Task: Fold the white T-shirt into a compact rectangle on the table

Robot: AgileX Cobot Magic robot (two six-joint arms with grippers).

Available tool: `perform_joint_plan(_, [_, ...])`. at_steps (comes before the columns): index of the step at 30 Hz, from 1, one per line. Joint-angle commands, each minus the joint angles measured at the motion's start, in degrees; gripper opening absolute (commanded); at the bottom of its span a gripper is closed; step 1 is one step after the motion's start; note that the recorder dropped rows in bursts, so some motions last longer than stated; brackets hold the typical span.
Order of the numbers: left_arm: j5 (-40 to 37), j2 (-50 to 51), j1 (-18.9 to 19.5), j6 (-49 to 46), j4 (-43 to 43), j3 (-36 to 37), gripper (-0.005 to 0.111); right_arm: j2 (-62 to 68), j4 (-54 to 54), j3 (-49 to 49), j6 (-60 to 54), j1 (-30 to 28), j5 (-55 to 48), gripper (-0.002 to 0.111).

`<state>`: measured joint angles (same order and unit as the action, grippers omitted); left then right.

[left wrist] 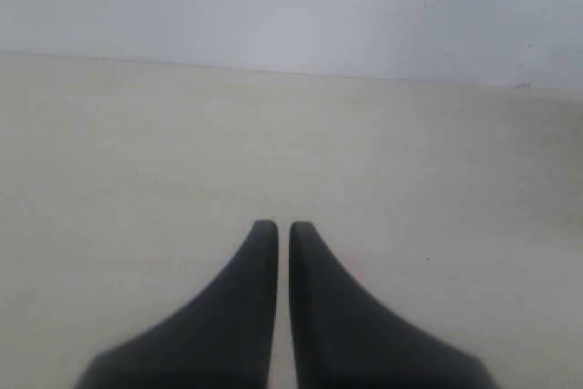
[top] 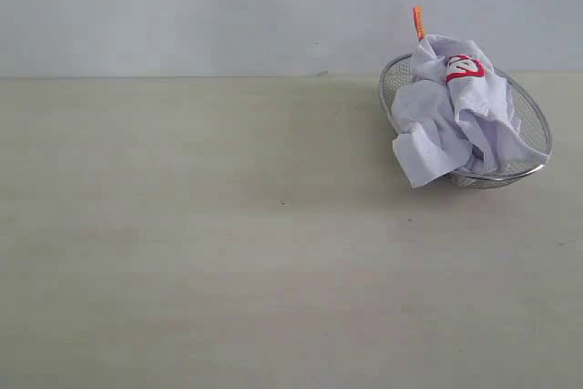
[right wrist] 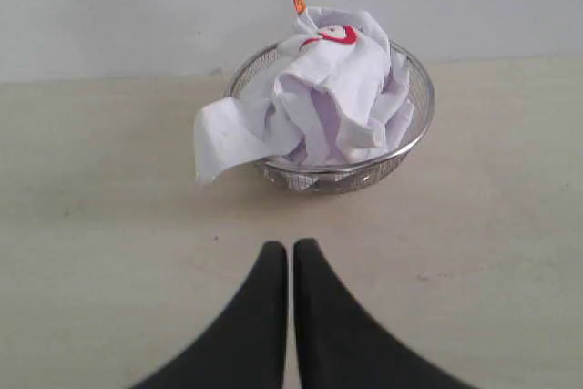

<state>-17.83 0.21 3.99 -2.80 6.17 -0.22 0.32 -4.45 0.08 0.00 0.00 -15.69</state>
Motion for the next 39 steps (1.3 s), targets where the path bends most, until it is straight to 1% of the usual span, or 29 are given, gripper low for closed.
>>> perform_joint_plan(1, [0.22, -0.21, 0.13, -0.19, -0.03, 0.22, 0.004, -0.32, 0.24, -0.08, 0.00, -0.05, 7.30, 0.000])
perform_joint_plan(5, [0.22, -0.21, 0.13, -0.19, -0.03, 0.22, 0.004, -0.32, 0.11, -0.08, 0.00, -0.05, 13.18, 0.000])
perform_joint_plan(6, [0.22, -0.21, 0.13, -0.19, -0.03, 0.22, 0.004, -0.32, 0.11, -0.08, 0.00, -0.05, 15.16, 0.000])
perform_joint_plan(8, [0.22, -0.21, 0.13, -0.19, -0.03, 0.22, 0.004, -0.32, 0.01, -0.08, 0.00, -0.05, 22.72, 0.000])
perform_joint_plan(10, [0.22, -0.21, 0.13, -0.19, -0.03, 0.22, 0.004, -0.32, -0.13, -0.08, 1.35, -0.05, 25.15, 0.000])
perform_joint_plan(13, [0.22, -0.21, 0.13, -0.19, -0.03, 0.22, 0.004, -0.32, -0.13, -1.92, 1.35, -0.05, 25.15, 0.000])
perform_joint_plan(16, [0.22, -0.21, 0.13, -0.19, -0.03, 0.22, 0.004, 0.83, -0.13, -7.50, 0.00, -0.05, 24.62, 0.000])
perform_joint_plan(18, [0.22, -0.21, 0.13, -0.19, -0.03, 0.22, 0.004, 3.29, -0.13, -11.87, -0.69, -0.05, 22.43, 0.000])
perform_joint_plan(21, [0.22, -0.21, 0.13, -0.19, -0.03, 0.22, 0.004, 9.25, 0.10, -18.83, -2.72, -0.05, 14.49, 0.000])
perform_joint_plan(23, [0.22, -0.21, 0.13, -0.19, -0.03, 0.22, 0.004, 14.67, 0.10, -23.18, -3.61, -0.05, 7.14, 0.000])
perform_joint_plan(25, [0.22, -0.21, 0.13, -0.19, -0.03, 0.22, 0.004, 21.29, 0.10, -27.47, -3.61, -0.05, 2.16, 0.000])
perform_joint_plan(29, [0.22, -0.21, 0.13, -0.19, -0.03, 0.22, 0.004, 26.72, 0.10, -29.02, -3.61, -0.05, 6.73, 0.000])
perform_joint_plan(32, [0.22, -0.21, 0.13, -0.19, -0.03, 0.22, 0.004, 26.85, 0.10, -29.02, -3.61, -0.05, 10.50, 0.000])
perform_joint_plan(35, [0.22, -0.21, 0.13, -0.19, -0.03, 0.22, 0.004, 27.09, 0.10, -29.02, -3.30, -0.05, 11.32, 0.000])
perform_joint_plan(39, [0.22, -0.21, 0.13, -0.19, -0.03, 0.22, 0.004, 32.95, 0.10, -29.02, -1.87, -0.05, 15.12, 0.000])
